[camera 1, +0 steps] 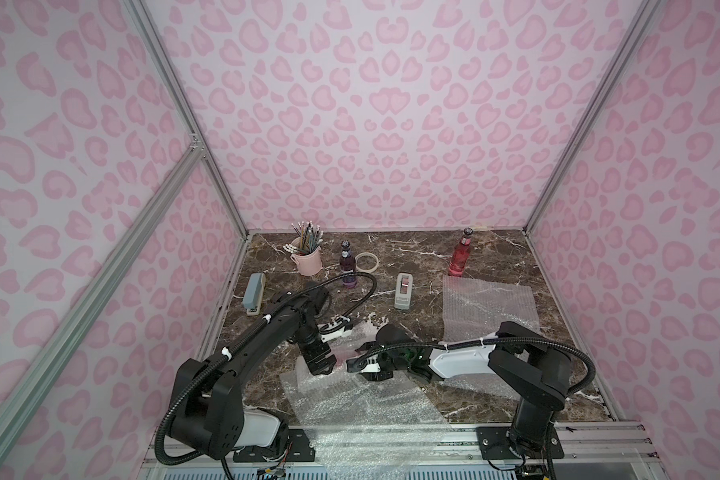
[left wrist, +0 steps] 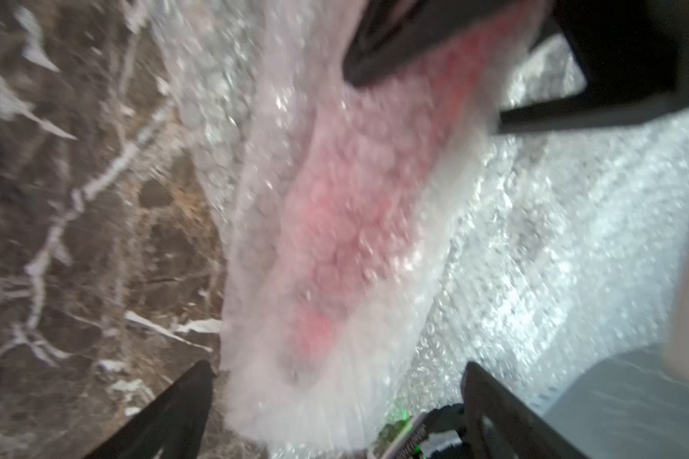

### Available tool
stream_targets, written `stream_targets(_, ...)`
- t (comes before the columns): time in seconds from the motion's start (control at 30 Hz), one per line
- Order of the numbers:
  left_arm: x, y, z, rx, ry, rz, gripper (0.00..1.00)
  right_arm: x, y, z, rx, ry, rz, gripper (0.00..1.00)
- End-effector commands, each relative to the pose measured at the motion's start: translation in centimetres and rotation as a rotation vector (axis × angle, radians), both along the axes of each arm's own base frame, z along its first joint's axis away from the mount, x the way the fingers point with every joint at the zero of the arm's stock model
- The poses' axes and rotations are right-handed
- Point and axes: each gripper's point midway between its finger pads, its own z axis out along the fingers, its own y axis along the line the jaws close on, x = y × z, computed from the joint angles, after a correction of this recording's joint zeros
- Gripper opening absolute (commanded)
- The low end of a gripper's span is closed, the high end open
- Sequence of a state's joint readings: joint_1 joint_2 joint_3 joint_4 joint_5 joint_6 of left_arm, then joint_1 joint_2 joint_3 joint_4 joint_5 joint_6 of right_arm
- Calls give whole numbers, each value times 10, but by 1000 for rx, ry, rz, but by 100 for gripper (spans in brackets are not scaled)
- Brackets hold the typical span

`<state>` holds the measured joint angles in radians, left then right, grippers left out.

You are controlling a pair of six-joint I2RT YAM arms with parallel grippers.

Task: Wrap wine bottles in bubble wrap
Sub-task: Wrap the wine bottle in bubble wrap.

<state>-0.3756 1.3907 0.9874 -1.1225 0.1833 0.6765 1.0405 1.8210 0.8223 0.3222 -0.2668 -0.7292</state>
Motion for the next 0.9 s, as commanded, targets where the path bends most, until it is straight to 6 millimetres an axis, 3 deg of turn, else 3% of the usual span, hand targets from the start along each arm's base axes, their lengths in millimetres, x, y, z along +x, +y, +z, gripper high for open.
stream_targets(0.0, -13, 2, 9, -25, 44, 32, 99, -15, -39, -44, -214, 77, -32, 58)
stream_targets(0.13, 0, 13, 6, 41, -29, 53, 99, -19, -35, -45, -218, 79, -21, 58)
stream_targets(0.37, 40, 0, 59, -121, -307, 170, 96, -24, -25, -29, -178, 143, -32, 60)
stream_targets(0.47, 51, -4, 71, -177, -395, 201, 96, -28, -18, -24, -178, 201, -45, 60)
stream_targets(0.67, 63, -4, 64, -206, -459, 250, 96, -39, -2, -14, -179, 324, -56, 61)
stream_targets(0.87, 88, 13, 59, -157, -548, 405, 96, -37, -1, -26, -208, 387, -88, 68)
